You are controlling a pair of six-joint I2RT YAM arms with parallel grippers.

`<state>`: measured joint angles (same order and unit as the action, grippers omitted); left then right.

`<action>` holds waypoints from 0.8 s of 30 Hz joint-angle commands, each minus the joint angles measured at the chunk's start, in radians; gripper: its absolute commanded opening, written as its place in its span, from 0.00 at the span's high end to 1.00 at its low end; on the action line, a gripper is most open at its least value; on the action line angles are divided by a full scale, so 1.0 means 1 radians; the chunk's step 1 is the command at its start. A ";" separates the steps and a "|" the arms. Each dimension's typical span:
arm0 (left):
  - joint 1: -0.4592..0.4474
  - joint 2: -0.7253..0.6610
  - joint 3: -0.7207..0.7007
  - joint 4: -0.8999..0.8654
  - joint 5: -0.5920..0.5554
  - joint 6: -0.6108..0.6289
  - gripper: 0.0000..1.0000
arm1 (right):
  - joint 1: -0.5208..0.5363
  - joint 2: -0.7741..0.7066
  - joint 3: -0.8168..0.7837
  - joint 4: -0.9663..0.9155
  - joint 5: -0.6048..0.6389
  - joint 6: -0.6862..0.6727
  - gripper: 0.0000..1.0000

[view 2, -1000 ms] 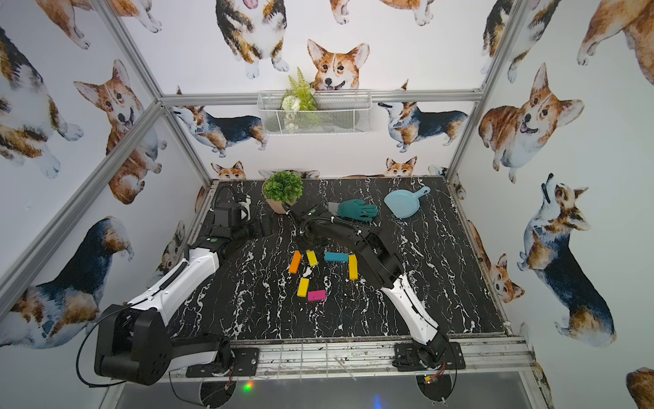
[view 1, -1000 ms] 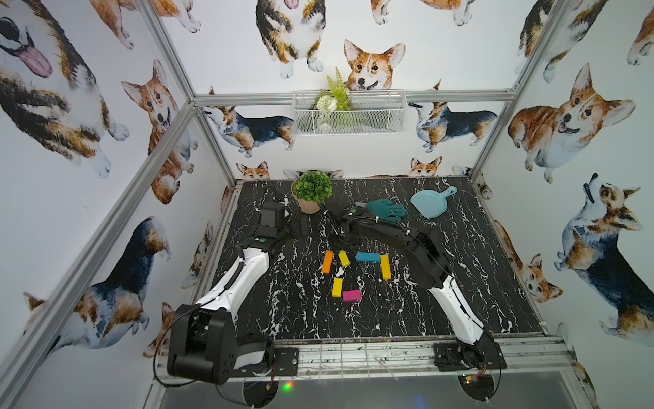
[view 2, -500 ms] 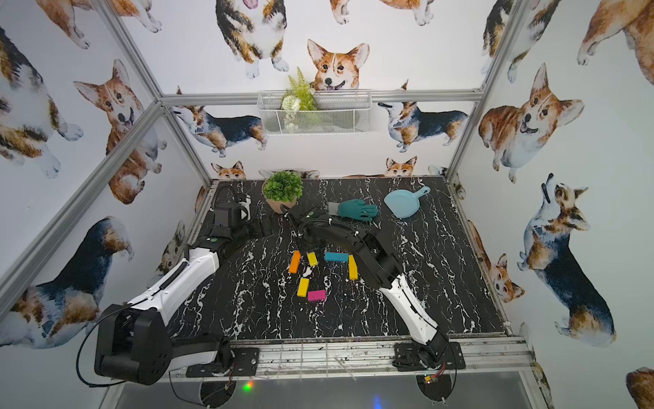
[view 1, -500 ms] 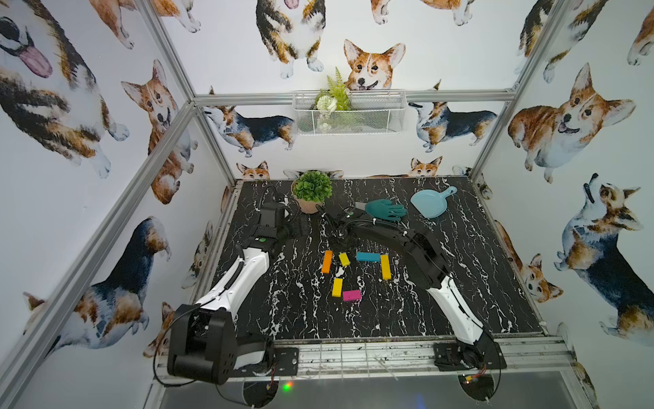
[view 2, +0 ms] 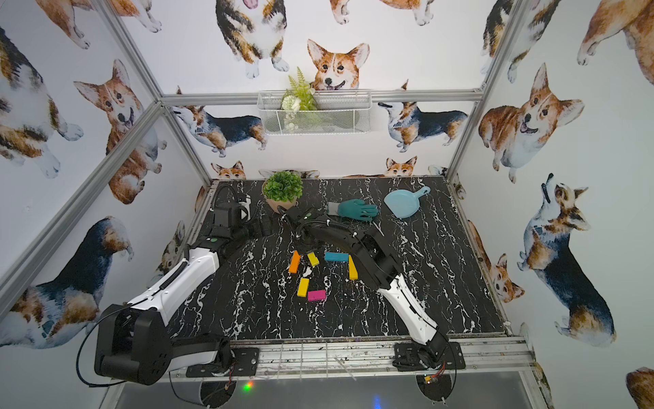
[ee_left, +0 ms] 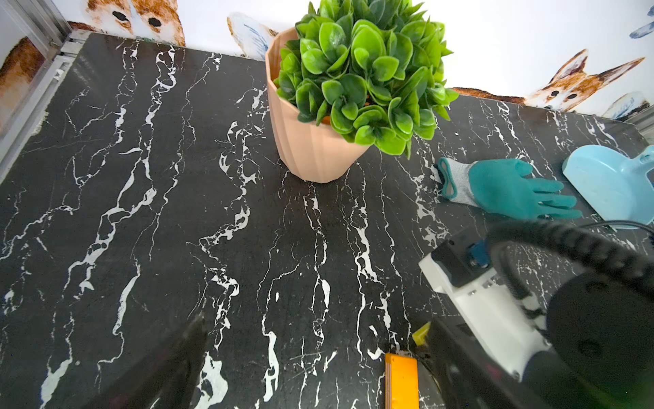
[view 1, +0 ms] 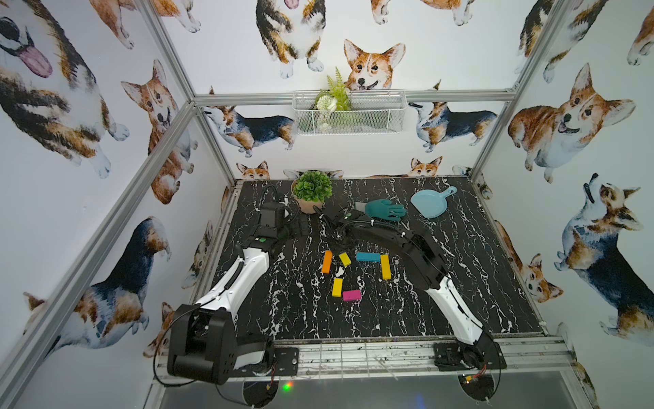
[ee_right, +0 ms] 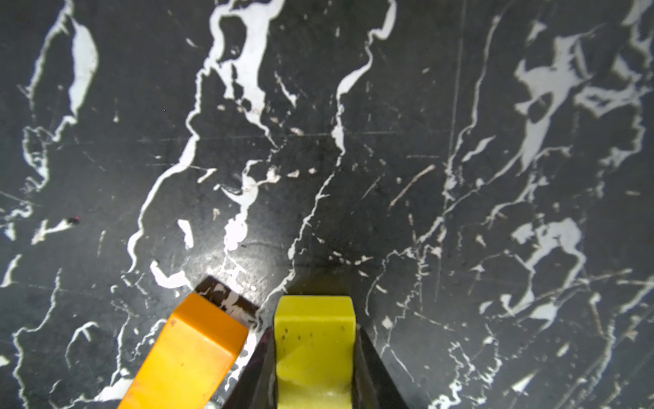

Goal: Assemble the letter p with building blocks
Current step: Pick up the building block from the center of the board, then place the building block at the center of the board.

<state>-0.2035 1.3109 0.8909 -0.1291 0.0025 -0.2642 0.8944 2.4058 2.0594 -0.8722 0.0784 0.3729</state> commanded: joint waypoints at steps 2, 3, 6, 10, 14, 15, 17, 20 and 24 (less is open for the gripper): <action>0.001 0.000 0.005 0.011 0.005 0.002 0.00 | 0.003 -0.075 -0.020 0.007 0.011 -0.068 0.73; 0.001 -0.001 0.004 0.011 0.004 0.002 0.00 | 0.003 -0.097 -0.034 0.010 0.012 -0.090 0.73; 0.001 -0.004 0.004 0.012 0.007 -0.001 0.00 | 0.004 -0.180 -0.097 0.024 0.016 -0.159 0.73; 0.001 -0.001 0.003 0.017 0.023 -0.007 0.00 | 0.003 -0.303 -0.222 0.035 -0.006 -0.249 0.72; 0.001 0.002 0.006 0.023 0.031 -0.011 0.00 | 0.004 -0.430 -0.394 0.049 -0.019 -0.357 0.71; 0.001 0.003 0.005 0.026 0.033 -0.012 0.00 | 0.004 -0.455 -0.436 0.058 -0.021 -0.377 0.70; 0.001 0.009 0.009 0.027 0.041 -0.013 0.00 | 0.003 -0.518 -0.541 0.099 -0.028 -0.427 0.71; 0.001 0.017 0.015 0.030 0.049 -0.017 0.00 | 0.003 -0.587 -0.651 0.149 -0.056 -0.491 0.72; 0.000 0.029 0.024 0.034 0.058 -0.023 0.00 | 0.003 -0.609 -0.702 0.147 -0.113 -0.568 0.73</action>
<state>-0.2035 1.3331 0.9016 -0.1253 0.0448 -0.2737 0.8967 1.8088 1.3804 -0.7658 0.0242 -0.0826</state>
